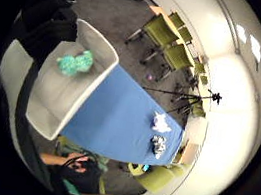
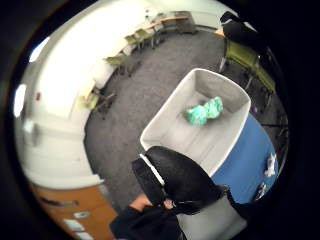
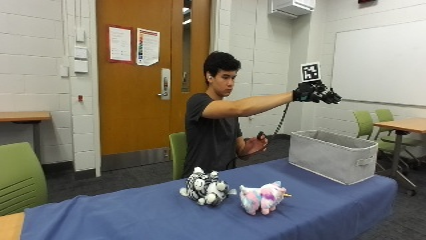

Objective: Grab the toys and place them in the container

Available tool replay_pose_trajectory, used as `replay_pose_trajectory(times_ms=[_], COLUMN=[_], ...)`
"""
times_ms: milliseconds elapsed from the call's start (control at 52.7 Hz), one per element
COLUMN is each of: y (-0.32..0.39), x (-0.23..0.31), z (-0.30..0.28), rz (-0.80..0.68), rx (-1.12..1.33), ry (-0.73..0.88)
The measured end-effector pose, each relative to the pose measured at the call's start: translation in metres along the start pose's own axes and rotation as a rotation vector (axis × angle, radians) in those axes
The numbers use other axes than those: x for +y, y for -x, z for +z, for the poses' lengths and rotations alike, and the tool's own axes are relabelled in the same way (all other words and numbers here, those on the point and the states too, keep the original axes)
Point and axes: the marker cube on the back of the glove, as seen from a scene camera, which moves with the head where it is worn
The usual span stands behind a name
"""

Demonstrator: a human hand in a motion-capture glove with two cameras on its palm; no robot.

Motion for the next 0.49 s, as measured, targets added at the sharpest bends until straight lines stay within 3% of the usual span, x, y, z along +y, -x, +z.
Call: replay_pose_trajectory(times_ms=[133,247,323,418,494], y=[-0.012,-0.027,-0.049,-0.067,-0.093], x=[0.032,0.055,0.062,0.092,0.113], z=[-0.013,-0.034,-0.041,-0.060,-0.066], rz=[0.107,0.031,0.130,-0.029,0.030], rx=[0.210,0.073,0.127,0.025,0.068], ry=[0.004,-0.011,-0.017,-0.022,-0.036])
